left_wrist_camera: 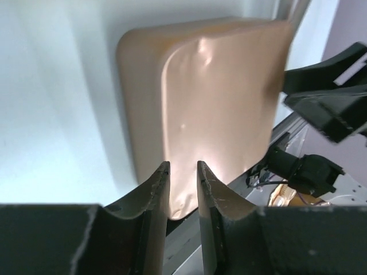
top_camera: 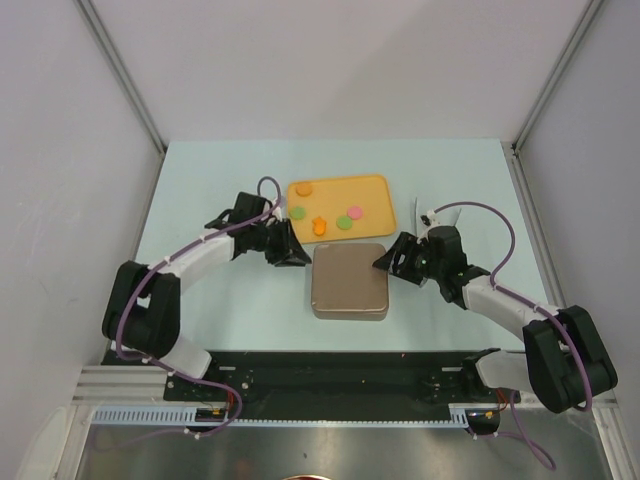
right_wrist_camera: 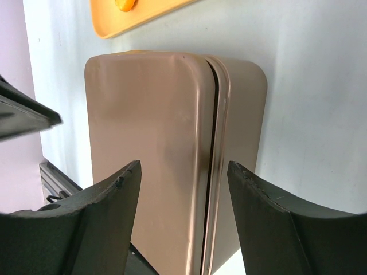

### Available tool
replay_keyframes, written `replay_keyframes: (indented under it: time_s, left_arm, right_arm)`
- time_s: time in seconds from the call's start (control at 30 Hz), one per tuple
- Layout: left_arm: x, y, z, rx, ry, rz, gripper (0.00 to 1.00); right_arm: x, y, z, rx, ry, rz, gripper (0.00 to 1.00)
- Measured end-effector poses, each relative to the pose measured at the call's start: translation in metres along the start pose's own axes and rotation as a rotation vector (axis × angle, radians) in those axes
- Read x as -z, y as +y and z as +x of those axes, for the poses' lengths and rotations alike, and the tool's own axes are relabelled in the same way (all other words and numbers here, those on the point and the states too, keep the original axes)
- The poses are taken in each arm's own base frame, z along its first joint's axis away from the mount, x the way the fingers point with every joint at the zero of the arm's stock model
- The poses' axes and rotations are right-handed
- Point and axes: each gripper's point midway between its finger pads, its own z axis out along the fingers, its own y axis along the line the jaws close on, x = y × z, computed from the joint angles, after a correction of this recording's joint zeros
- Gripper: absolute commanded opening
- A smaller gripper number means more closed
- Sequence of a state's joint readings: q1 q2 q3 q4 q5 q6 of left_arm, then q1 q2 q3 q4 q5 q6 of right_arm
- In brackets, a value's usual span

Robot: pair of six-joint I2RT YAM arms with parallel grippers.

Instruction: Pack the cookies

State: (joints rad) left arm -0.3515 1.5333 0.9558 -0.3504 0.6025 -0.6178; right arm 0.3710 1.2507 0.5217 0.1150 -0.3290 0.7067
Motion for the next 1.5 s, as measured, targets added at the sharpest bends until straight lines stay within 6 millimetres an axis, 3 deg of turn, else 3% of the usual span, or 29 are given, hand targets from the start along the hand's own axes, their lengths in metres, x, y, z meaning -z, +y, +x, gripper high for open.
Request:
replay_keyframes:
  time_s: [0.2, 0.57, 1.1, 1.5]
  left_arm:
    - [-0.006, 0.021, 0.017, 0.034, 0.031, -0.051, 0.29]
    - [-0.019, 0.033, 0.015, 0.045, 0.037, -0.075, 0.21]
    - [-0.032, 0.034, 0.027, 0.029, 0.076, -0.089, 0.18]
    - [-0.033, 0.031, 0.025, 0.022, 0.072, -0.091, 0.18]
  right_arm:
    - [0.0, 0.001, 0.0, 0.0, 0.0, -0.003, 0.67]
    - [-0.001, 0.003, -0.002, 0.006, -0.007, -0.013, 0.67]
    - [-0.004, 0.002, 0.001, 0.006, 0.004, -0.013, 0.67]
    - [-0.004, 0.002, 0.001, 0.006, 0.003, -0.012, 0.67]
